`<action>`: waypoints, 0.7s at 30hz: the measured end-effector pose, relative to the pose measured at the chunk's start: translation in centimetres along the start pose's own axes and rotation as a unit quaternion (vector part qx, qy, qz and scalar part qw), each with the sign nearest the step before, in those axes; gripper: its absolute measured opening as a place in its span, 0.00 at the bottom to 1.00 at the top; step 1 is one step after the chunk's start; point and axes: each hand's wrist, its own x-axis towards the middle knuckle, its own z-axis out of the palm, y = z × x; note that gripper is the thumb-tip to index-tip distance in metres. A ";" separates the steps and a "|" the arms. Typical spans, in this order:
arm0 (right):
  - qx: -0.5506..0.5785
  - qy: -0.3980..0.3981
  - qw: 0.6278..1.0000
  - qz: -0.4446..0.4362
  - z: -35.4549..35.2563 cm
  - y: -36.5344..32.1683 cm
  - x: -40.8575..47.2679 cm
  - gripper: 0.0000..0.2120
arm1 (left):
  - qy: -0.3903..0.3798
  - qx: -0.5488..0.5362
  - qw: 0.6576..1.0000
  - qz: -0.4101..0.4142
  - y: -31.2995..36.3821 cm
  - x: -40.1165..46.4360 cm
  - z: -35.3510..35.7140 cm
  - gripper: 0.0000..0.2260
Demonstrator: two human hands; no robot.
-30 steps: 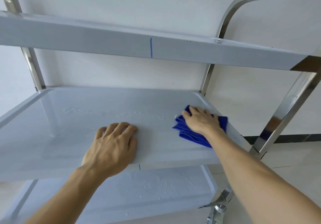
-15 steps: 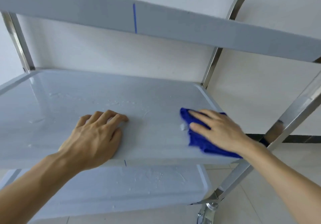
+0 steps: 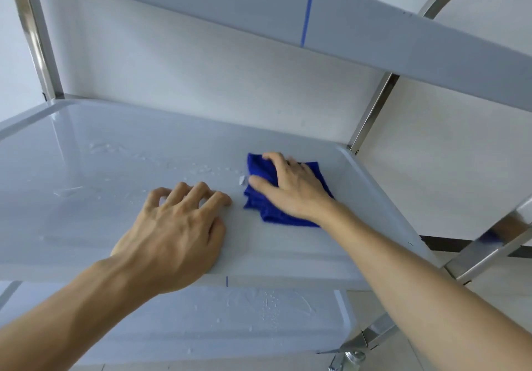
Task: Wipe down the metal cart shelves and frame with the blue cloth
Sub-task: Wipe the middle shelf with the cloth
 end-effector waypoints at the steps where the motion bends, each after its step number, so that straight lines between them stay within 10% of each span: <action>1: 0.014 0.006 0.999 -0.031 -0.1 0.0 -1.7 0.29 | -0.003 0.000 1.000 0.002 0.0 0.0 -0.1 0.25; 4: -0.013 0.044 0.997 -0.059 -1.0 3.5 -6.1 0.30 | -0.021 0.015 0.999 0.025 -0.5 0.6 -0.4 0.26; 14: -0.077 0.094 0.956 0.267 -3.1 11.6 4.4 0.25 | -0.033 -0.052 0.998 0.027 -2.8 2.4 0.1 0.28; 21: -0.073 -0.040 0.996 0.021 0.2 1.2 6.7 0.34 | -0.065 -0.041 0.997 -0.003 -2.9 2.7 0.5 0.32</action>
